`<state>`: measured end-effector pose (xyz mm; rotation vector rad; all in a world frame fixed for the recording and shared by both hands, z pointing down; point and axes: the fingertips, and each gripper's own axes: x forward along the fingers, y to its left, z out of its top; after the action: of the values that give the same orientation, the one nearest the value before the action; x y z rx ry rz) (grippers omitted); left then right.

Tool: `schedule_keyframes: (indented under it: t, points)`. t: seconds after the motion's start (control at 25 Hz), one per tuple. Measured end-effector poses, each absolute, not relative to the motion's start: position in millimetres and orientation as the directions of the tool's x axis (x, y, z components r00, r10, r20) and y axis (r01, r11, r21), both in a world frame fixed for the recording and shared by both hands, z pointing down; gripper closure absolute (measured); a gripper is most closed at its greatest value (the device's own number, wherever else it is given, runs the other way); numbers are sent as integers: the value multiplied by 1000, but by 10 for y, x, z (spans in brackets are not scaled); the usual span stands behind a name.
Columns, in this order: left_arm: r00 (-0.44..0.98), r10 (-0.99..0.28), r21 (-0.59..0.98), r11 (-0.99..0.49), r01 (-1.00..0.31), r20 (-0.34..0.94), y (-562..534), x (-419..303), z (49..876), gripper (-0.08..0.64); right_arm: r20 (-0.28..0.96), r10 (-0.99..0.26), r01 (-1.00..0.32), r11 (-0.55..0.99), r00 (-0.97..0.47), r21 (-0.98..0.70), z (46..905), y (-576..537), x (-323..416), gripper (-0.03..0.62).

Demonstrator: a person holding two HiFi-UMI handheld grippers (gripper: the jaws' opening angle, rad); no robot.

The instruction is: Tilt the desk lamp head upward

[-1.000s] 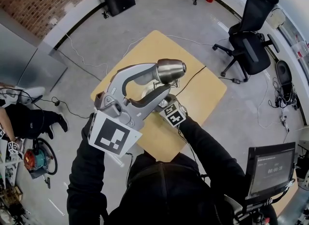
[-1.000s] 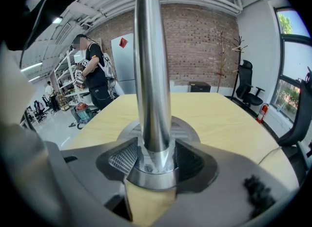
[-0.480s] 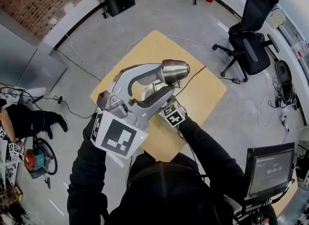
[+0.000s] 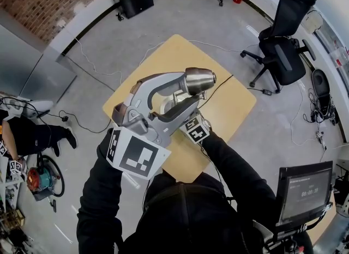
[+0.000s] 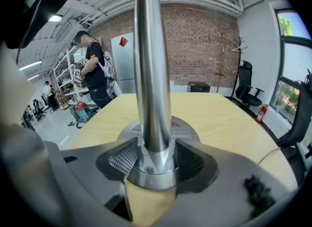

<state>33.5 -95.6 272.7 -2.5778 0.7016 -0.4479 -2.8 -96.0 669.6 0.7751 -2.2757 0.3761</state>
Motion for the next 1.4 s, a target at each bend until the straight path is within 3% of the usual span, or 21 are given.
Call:
schedule_keyframes:
  t: [0.52,0.72,0.92,1.0,1.12,1.2,1.4]
  points:
    - [724,-682,-368,-703,-609,104,-941,-289,2828,342,681,-406,-639,760,-610,-120,6640,-955,40,341]
    - [646,-738,-147,-673,-725,194,-797,-622,3351,344,629,-447,-678,713,-636,-179,6328,-844,208,341]
    - [667,-698,9,-689,-725,261,-379,-644,3812,380,583,-454,-673,702,-674,-231,5803,-526,196,342]
    - [683,-677,50,-699,-713,275,-237,-625,4029,402,537,-469,-669,694,-700,-266,5586,-433,206,381]
    - [674,-678,110,-676,-728,295,-81,-615,4243,449,465,-501,-667,670,-730,-326,5252,-302,284,574]
    - [650,-706,139,-640,-756,280,-9,-643,4256,541,428,-522,-669,651,-738,-359,5033,-201,347,588]
    - [680,-695,207,-648,-733,232,132,-516,4100,554,357,-546,-652,654,-758,-383,4584,71,392,588]
